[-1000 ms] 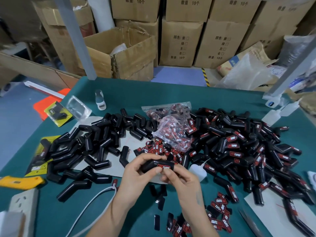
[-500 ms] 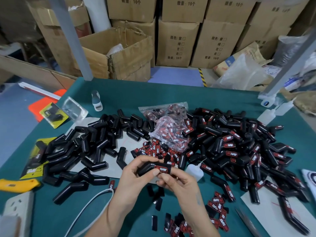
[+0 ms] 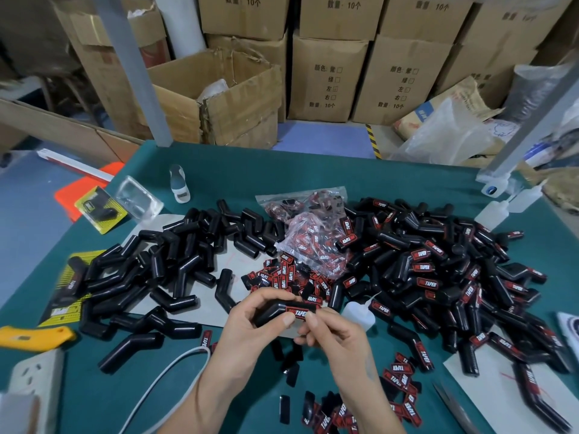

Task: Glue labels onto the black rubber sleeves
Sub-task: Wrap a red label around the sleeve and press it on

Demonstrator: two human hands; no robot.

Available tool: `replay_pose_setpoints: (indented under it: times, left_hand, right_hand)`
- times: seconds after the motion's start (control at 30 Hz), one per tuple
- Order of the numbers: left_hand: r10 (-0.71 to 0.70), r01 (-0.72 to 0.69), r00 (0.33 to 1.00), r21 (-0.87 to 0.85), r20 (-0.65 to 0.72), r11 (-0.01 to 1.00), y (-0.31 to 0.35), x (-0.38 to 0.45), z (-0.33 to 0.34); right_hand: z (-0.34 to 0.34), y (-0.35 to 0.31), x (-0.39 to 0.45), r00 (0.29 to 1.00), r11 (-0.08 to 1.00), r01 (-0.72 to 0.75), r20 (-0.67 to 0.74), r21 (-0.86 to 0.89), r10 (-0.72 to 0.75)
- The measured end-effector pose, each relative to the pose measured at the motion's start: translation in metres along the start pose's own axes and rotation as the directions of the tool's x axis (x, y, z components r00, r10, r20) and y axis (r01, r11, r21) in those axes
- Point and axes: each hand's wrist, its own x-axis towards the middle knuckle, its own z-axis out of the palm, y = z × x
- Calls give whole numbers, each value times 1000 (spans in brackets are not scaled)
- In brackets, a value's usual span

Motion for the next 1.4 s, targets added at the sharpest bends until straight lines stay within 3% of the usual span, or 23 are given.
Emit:
replay_pose_setpoints:
  times: [0.47, 1.4]
  left_hand:
    - [132, -136, 991, 164, 30, 977, 1, -3, 0]
    - [133, -136, 990, 74, 38, 988, -2, -2, 0]
  right_hand:
    - [2, 6, -2, 998, 994, -62, -8, 88, 63]
    - [1, 21, -1, 997, 978, -55, 57, 200, 44]
